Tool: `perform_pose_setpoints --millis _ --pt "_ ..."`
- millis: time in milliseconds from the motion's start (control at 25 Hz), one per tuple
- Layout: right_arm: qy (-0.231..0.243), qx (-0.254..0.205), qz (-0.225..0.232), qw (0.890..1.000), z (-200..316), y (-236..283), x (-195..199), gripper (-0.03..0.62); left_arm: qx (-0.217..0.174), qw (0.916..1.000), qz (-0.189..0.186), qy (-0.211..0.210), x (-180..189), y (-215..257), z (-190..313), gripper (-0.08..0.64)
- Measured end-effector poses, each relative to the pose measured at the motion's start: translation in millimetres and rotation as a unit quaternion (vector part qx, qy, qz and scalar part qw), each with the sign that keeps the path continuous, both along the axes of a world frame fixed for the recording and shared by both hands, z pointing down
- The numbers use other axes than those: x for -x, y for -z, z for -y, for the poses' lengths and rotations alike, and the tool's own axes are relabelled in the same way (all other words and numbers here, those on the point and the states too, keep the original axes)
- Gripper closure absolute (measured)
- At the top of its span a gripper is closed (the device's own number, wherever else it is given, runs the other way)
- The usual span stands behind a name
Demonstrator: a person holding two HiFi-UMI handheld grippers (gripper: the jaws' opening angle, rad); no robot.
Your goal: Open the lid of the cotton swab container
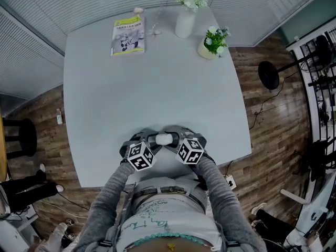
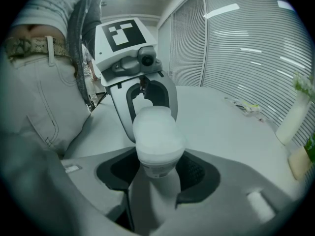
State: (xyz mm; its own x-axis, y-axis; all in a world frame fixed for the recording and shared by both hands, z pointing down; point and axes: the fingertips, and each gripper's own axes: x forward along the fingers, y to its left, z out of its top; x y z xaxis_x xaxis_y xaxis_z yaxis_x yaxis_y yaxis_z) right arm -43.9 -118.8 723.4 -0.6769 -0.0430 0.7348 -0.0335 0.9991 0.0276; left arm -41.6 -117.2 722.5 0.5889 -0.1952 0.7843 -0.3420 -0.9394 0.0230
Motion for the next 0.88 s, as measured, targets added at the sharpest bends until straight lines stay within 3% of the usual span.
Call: perform_pose_setpoints --millis 440,880 --pt "0.018 -0.007 -0.016 1.0 -4.8 0.3 0.1 0.368 -0.015 0.9998 0.014 -0.004 0.9 2.2 -4.1 0.359" --pt "0.035 -0.013 0.002 0.999 -13.2 32.7 -1.4 0.368 -0.033 0.9995 -0.001 0.002 -1.4 34.7 -13.0 0.359"
